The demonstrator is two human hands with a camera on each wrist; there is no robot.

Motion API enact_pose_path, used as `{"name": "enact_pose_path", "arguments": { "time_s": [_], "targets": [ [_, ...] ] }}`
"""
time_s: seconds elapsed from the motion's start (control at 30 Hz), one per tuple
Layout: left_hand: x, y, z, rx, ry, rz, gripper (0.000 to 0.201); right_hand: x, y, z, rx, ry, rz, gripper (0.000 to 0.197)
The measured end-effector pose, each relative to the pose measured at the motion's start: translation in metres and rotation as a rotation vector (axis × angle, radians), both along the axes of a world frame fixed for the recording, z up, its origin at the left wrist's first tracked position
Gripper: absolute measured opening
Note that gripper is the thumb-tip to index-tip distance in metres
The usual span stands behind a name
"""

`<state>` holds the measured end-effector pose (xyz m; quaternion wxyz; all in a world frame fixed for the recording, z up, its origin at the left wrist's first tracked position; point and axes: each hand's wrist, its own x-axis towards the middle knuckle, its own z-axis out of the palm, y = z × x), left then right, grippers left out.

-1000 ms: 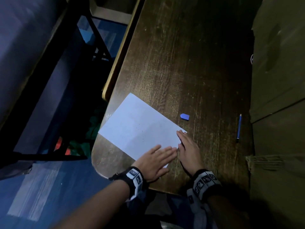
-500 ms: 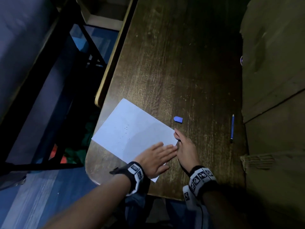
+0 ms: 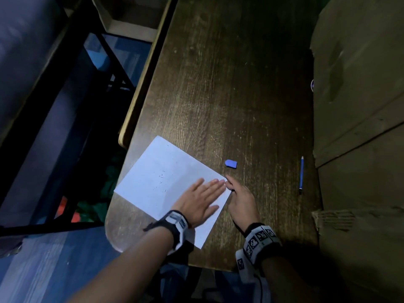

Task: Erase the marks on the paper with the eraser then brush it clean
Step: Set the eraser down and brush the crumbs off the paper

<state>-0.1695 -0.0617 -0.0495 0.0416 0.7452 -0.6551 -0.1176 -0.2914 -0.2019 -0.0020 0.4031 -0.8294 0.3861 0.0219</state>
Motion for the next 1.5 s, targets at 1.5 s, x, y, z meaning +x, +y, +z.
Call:
{"name": "enact_pose_path", "arguments": {
  "time_s": [1.5],
  "targets": [
    [0.048, 0.079, 0.015, 0.082, 0.107, -0.091, 0.069, 0.047, 0.028, -0.008, -0.068, 0.074, 0.32, 0.072]
  ]
}}
